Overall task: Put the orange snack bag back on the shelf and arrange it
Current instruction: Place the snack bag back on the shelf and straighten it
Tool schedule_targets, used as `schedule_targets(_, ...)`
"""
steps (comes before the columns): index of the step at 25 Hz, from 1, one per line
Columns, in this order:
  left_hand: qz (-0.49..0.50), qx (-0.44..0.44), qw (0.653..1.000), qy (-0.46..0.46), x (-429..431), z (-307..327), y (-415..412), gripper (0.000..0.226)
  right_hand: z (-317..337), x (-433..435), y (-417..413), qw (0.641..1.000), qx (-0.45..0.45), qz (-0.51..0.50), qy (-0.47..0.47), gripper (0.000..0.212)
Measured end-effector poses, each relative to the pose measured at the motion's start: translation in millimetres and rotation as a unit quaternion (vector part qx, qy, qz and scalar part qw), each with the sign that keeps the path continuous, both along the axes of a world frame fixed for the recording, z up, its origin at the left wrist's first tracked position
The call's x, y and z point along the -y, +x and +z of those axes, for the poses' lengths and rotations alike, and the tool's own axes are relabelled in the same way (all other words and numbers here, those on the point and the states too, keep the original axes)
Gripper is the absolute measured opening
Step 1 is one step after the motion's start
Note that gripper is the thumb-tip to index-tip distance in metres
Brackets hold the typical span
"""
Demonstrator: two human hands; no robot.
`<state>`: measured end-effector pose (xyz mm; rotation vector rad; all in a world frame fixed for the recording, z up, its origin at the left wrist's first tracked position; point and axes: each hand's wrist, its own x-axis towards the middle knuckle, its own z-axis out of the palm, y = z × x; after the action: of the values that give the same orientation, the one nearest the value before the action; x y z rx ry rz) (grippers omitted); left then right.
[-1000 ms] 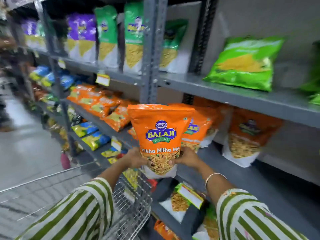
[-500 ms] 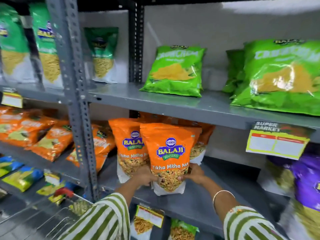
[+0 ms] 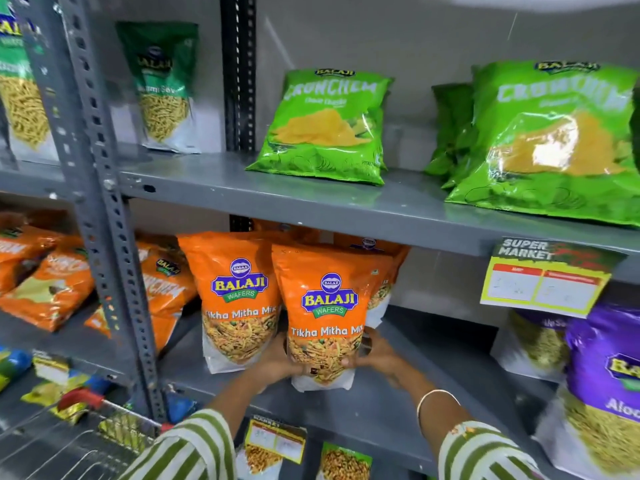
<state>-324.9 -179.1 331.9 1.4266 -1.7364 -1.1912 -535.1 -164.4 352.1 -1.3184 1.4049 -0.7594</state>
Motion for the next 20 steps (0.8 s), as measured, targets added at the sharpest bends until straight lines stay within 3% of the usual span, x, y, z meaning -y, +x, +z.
schedule_targets(2, 0.042, -0.039, 0.998, -0.019, -2.6, -11.7, -4.1, 0.105, -9.6, -1.9, 1.7, 1.0, -0.003, -0.004, -0.005, 0.08)
schedule_targets(5, 0.075, -0.05, 0.996, -0.01, -1.4, -17.4, -9.3, 0.075, -18.2, -6.5, 4.3, 0.998, -0.022, -0.053, -0.028, 0.067)
schedule_targets(7, 0.059, -0.063, 0.996, 0.015, -0.8, -16.5, -11.2, 0.063, -17.7, -15.3, 3.7, 0.994, -0.03, -0.094, -0.04, 0.064)
schedule_targets(12, -0.01, -0.084, 0.993, 0.081, -9.0, -6.6, -19.7, 0.068, -8.4, -42.5, -2.6, 0.992, -0.042, -0.111, -0.03, 0.069)
schedule_targets(14, -0.036, -0.186, 0.975, 0.12, -8.8, 14.9, -20.4, 0.072, 12.0, -40.4, -9.4, 0.993, 0.01, -0.112, -0.027, 0.074)
schedule_targets(17, 0.034, -0.381, 0.916, 0.125, 4.1, 67.3, -23.5, 0.051, 55.4, -22.9, -21.4, 0.975, 0.146, -0.153, -0.072, 0.068)
schedule_targets(20, 0.106, -0.377, 0.916, 0.09, 13.3, 103.3, -31.2, 0.037, 87.5, -13.0, -21.8, 0.952, 0.168, -0.221, -0.132, 0.054)
